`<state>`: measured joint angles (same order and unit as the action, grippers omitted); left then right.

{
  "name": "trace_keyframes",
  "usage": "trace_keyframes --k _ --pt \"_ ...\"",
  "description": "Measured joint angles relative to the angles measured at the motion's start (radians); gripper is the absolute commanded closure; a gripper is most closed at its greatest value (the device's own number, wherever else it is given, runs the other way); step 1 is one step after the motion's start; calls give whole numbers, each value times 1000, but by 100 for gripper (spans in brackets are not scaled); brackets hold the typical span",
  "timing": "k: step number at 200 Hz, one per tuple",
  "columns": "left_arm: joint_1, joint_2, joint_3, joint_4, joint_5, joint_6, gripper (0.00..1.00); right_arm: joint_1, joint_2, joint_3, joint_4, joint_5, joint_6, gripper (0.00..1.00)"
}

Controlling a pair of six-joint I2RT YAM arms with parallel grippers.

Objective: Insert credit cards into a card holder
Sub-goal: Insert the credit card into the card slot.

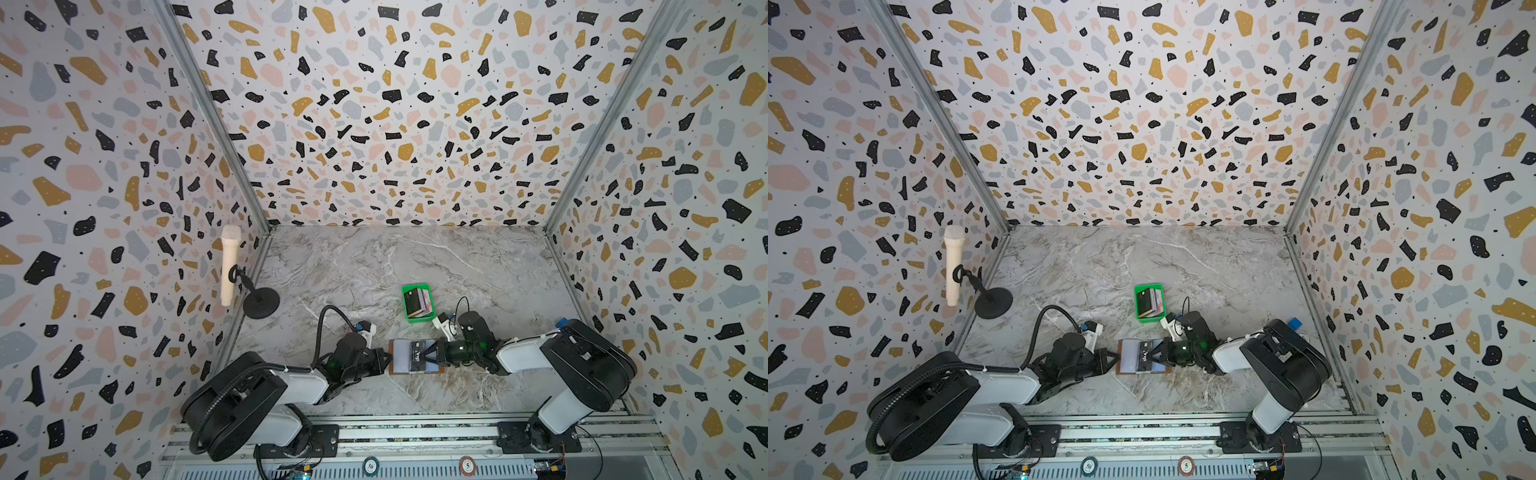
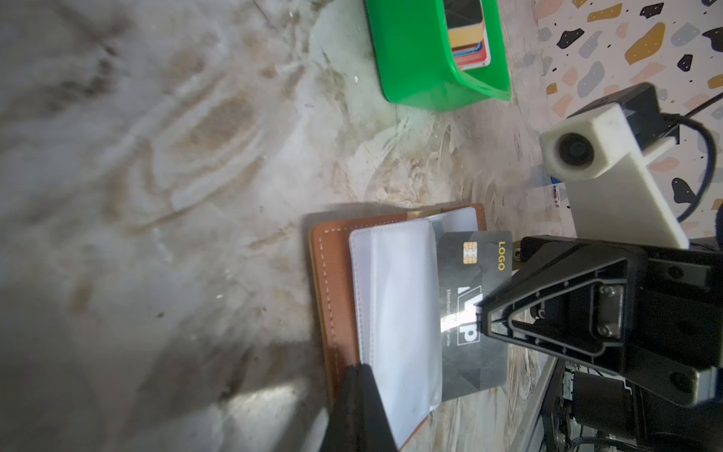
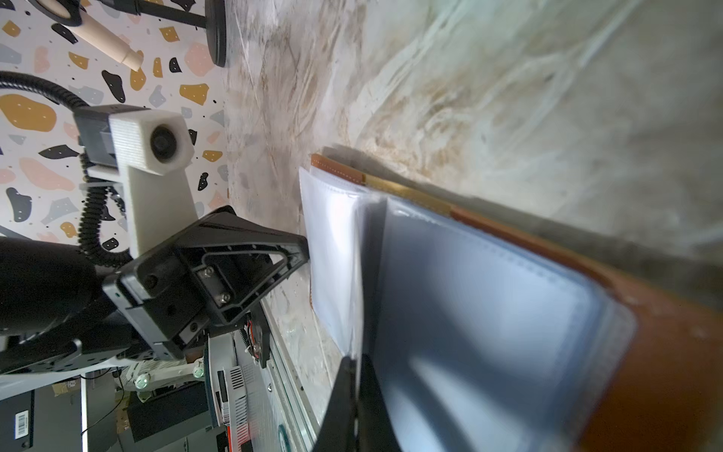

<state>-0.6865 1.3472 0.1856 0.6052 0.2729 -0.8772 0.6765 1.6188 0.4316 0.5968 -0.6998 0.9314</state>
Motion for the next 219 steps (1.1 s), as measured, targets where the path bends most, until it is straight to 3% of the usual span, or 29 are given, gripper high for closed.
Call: trace_keyframes --k 57,219 --pt "10 -18 0 -48 -13 21 100 2 24 21 -3 -20 -18 100" --pt "18 42 7 23 -5 25 100 18 68 134 -142 -23 -106 100"
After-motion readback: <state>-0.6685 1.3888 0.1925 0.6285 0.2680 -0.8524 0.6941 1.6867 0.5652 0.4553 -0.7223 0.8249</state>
